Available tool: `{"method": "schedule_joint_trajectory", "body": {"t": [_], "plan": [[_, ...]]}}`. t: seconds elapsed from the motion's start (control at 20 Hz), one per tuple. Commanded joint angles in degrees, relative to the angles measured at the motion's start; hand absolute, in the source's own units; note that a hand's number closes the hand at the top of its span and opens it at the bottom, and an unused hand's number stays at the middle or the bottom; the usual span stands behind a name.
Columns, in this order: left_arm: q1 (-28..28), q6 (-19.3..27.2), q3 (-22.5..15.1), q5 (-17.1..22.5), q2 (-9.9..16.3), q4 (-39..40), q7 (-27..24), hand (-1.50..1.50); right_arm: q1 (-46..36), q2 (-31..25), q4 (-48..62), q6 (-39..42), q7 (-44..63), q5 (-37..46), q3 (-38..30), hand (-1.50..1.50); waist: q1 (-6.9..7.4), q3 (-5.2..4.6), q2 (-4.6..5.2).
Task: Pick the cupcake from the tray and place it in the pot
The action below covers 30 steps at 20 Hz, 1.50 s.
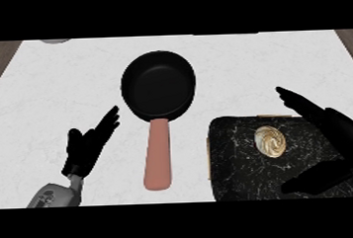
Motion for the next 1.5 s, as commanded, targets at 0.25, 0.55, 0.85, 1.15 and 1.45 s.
{"method": "schedule_joint_trajectory", "body": {"t": [0.25,0.55,0.85,1.15,1.45], "plan": [[-0.79,-1.81,3.83,-1.79,-2.1,1.93,0.64,0.0,-2.73,5.88,14.21,8.55,-4.92,9.95,2.03,-1.5,-0.64,0.01,-0.12],[3.23,-2.05,3.66,-3.47,-2.8,-5.05,3.9,0.0,1.42,6.84,20.01,8.99,-18.5,14.13,-4.68,-1.5,-0.72,0.03,-0.18],[2.53,-5.52,7.0,-4.15,-2.33,-0.06,0.05,0.0,1.72,10.36,21.98,15.04,-20.82,9.29,-7.48,-1.5,-0.77,0.01,-0.15],[7.1,-4.82,5.74,-6.03,-3.93,-3.21,-1.52,0.0,1.84,13.08,26.26,19.61,-24.21,4.01,-10.85,-1.5,-0.68,0.01,-0.21],[5.11,-5.71,6.62,-7.35,-5.04,-2.9,1.59,0.0,-2.88,17.11,34.28,22.04,-23.6,1.95,-13.54,-1.5,-0.53,0.01,-0.15]]}}
